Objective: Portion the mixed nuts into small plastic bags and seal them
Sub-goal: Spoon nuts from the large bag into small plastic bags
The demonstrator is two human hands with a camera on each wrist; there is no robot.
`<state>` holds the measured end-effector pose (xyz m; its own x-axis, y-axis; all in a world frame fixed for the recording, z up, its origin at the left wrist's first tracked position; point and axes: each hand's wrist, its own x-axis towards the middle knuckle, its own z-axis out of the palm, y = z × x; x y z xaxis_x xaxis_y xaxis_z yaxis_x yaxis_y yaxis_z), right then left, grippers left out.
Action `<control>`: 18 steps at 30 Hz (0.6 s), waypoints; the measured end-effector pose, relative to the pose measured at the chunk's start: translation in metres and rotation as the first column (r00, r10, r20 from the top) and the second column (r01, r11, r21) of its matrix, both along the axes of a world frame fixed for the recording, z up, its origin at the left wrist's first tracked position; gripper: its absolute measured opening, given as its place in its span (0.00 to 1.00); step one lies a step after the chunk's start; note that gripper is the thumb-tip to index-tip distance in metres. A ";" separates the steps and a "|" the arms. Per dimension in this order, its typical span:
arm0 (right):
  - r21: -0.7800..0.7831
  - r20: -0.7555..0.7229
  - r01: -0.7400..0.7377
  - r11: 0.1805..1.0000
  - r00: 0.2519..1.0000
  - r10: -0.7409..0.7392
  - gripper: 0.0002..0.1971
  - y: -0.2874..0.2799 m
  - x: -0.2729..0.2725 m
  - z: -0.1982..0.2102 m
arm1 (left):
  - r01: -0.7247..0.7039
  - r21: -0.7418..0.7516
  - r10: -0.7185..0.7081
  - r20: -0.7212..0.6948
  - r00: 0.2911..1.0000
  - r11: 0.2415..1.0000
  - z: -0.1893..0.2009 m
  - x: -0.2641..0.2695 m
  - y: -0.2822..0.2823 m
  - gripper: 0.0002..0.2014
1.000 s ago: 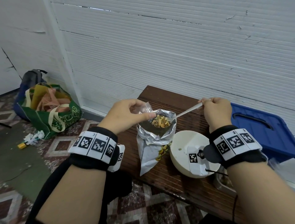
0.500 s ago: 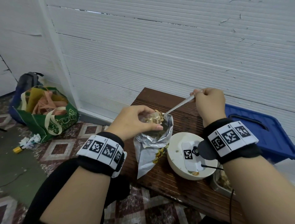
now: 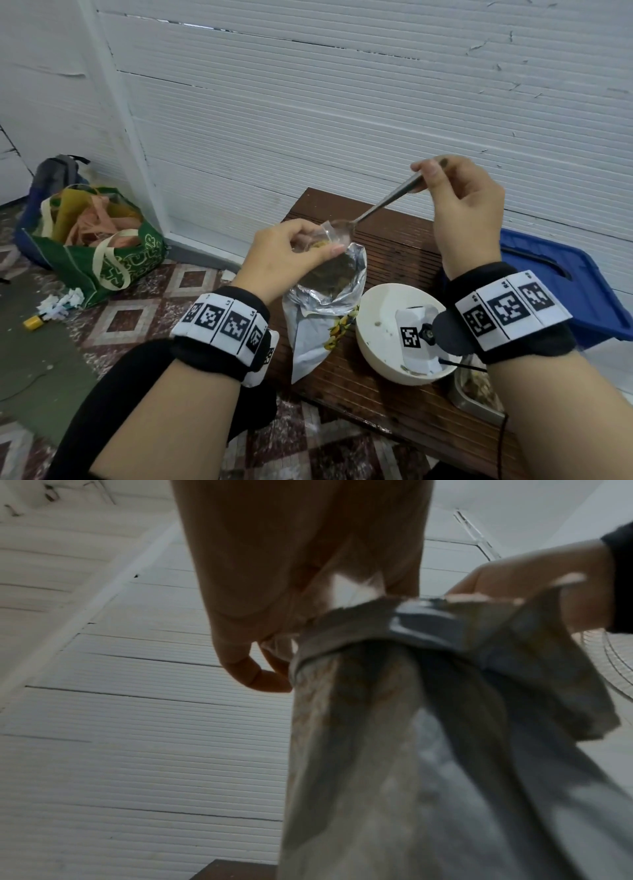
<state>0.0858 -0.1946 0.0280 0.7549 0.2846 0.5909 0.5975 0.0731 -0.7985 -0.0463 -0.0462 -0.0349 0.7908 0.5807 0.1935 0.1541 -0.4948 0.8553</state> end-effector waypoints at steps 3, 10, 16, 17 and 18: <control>0.126 -0.013 0.086 0.988 0.996 -0.085 0.07 -0.006 0.007 0.004 | -0.011 -0.038 0.012 0.035 0.999 0.999 0.003 -0.005 0.006 0.21; -0.198 0.055 0.169 0.966 0.985 -0.161 0.08 -0.001 0.004 -0.019 | 0.105 -0.067 -0.103 0.031 0.994 0.992 0.006 -0.016 0.017 0.23; -0.669 0.349 0.131 0.732 0.924 0.154 0.08 0.014 -0.021 -0.064 | 0.114 -0.024 -0.115 -0.039 0.993 0.993 0.002 -0.016 0.019 0.24; -0.732 0.352 0.136 0.668 0.915 0.199 0.09 0.014 -0.024 -0.068 | 0.109 -0.018 -0.110 -0.043 0.993 0.994 0.002 -0.015 0.018 0.24; -0.771 0.335 0.126 0.624 0.914 0.229 0.10 0.014 -0.028 -0.071 | 0.106 -0.013 -0.107 -0.047 0.993 0.994 0.002 -0.016 0.018 0.25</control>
<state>0.0582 -0.1804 -0.0428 0.4980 0.7919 0.3533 0.8633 -0.4139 -0.2889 -0.0619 -0.0282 -0.0326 0.8565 0.4943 0.1484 0.1419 -0.5020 0.8532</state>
